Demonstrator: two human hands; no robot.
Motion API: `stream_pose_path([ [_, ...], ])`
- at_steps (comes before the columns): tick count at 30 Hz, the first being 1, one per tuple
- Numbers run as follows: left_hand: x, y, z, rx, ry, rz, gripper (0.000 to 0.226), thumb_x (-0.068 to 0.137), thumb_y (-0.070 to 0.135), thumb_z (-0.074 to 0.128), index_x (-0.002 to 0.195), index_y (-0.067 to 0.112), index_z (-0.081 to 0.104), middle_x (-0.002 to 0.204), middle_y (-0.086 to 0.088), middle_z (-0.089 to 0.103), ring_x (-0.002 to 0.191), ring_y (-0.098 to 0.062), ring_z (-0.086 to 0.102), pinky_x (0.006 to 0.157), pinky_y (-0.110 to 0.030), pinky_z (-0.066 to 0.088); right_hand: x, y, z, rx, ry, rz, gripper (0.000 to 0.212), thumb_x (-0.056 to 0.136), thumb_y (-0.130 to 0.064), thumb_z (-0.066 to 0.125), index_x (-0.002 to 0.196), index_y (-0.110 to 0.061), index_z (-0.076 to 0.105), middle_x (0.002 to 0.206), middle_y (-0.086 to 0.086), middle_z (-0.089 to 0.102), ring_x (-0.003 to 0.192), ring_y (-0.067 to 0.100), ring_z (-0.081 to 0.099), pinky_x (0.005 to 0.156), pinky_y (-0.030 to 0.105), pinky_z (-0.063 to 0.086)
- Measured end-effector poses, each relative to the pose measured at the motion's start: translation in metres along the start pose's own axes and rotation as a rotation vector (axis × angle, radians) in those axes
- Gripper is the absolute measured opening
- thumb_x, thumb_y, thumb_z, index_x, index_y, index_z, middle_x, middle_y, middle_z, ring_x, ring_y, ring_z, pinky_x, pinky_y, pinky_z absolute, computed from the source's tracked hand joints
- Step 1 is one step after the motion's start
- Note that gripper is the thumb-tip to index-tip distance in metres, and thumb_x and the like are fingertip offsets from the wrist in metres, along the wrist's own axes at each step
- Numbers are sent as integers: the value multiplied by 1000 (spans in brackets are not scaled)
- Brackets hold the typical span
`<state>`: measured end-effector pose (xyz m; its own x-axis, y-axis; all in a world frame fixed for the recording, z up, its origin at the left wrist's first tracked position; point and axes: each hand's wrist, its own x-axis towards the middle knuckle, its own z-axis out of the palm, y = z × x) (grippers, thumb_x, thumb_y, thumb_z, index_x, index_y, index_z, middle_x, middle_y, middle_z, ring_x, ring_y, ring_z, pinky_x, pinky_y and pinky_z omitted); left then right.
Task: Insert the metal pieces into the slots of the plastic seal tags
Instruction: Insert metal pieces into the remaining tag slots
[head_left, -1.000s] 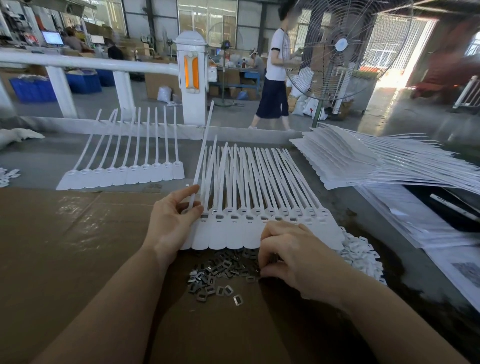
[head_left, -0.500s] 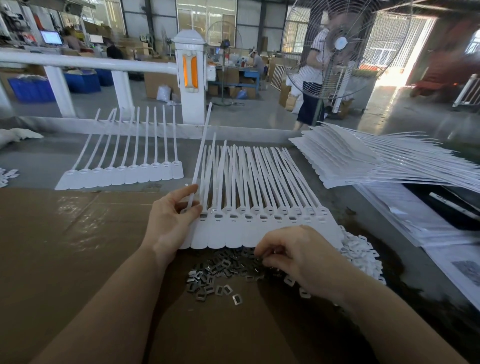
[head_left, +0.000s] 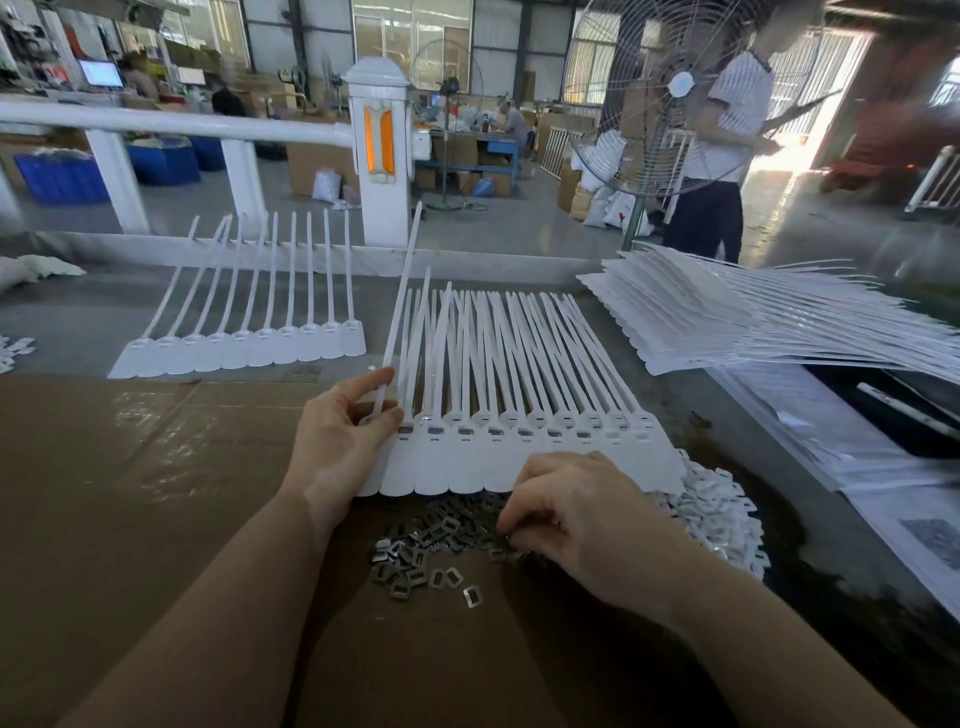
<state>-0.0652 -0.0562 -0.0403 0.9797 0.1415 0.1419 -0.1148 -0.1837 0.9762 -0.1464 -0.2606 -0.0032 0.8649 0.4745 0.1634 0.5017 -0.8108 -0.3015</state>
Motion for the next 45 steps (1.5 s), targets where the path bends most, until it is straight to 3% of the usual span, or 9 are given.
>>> stream_pose_path([
  [7,0,0,-1,3,1,6,43,85,6,66,123,24,61,104,2,66,92,-9,62,94,-33,49,4,-6,7,-94,-49,-27,20,87,-39,59,103,-31,67,104,-15,54,102,4,43,95,29,24],
  [12,1,0,-2,-9,5,-8,42,84,6,67,123,23,62,98,-1,68,86,-10,63,82,-24,50,5,-7,10,-105,-29,-49,16,88,-37,58,99,-30,68,102,-13,55,100,6,43,92,28,22],
  [25,1,0,-2,-7,2,-16,42,85,6,66,123,23,61,101,-3,68,93,-15,64,95,-37,49,-1,-11,16,-233,37,-121,13,94,-31,45,95,-23,56,101,-8,51,98,11,42,93,29,25],
  [27,1,0,-2,-12,3,-17,42,85,6,66,123,23,62,100,-4,68,92,-15,64,95,-37,49,-2,-13,18,-298,48,-125,14,93,-26,45,90,-20,57,97,-5,54,93,13,47,91,31,32],
  [30,1,-1,-1,-23,2,-17,42,85,6,67,123,23,62,101,-5,68,92,-15,64,95,-37,49,-3,-17,21,-397,92,-112,10,76,-19,65,69,-21,57,73,-7,58,70,12,55,72,28,47],
  [33,1,-1,-1,-28,0,-16,42,85,6,67,123,23,62,102,-5,68,93,-15,64,95,-37,49,-5,-18,24,-408,141,-130,19,69,-18,72,63,-22,54,61,-8,55,58,11,53,65,24,47],
  [38,1,-1,-1,-30,3,-17,42,84,6,67,122,23,62,103,-3,68,92,-12,64,94,-35,49,-11,-18,22,-244,106,-93,14,76,-17,69,77,-23,56,69,-10,60,66,9,55,68,24,44],
  [41,1,-1,-2,-19,7,-14,42,85,6,67,123,23,61,100,-1,68,90,-10,64,93,-33,50,-9,-10,14,-58,95,6,7,87,-21,62,93,-24,63,87,-10,64,83,5,52,81,21,35],
  [45,2,0,-3,-22,14,-10,43,84,4,67,123,22,62,100,0,68,92,-14,65,90,-33,51,-6,10,-3,91,245,143,7,85,-20,64,91,-21,68,83,-16,60,79,-2,52,79,12,42],
])
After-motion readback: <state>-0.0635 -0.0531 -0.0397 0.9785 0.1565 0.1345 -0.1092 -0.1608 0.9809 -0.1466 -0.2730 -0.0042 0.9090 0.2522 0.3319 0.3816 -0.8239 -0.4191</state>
